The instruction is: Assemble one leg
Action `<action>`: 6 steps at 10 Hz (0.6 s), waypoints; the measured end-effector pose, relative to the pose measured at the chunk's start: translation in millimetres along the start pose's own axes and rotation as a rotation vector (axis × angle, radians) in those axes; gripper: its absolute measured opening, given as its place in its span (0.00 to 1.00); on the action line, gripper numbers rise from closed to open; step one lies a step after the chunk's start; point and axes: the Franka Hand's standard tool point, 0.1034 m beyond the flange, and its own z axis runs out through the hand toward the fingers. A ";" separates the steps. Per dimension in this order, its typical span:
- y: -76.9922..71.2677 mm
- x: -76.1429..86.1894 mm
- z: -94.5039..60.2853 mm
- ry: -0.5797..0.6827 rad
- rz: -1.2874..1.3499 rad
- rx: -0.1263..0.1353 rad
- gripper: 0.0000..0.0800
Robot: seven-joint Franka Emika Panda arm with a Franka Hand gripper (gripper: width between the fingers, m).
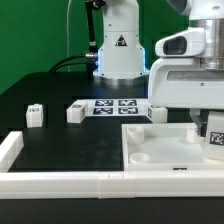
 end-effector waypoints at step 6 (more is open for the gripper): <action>-1.5 -4.4 1.2 0.002 0.748 -0.029 0.36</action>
Offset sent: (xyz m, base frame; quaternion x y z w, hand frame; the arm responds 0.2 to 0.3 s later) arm 0.0003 0.0040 -0.0018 -0.0355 0.0104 0.3659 0.9299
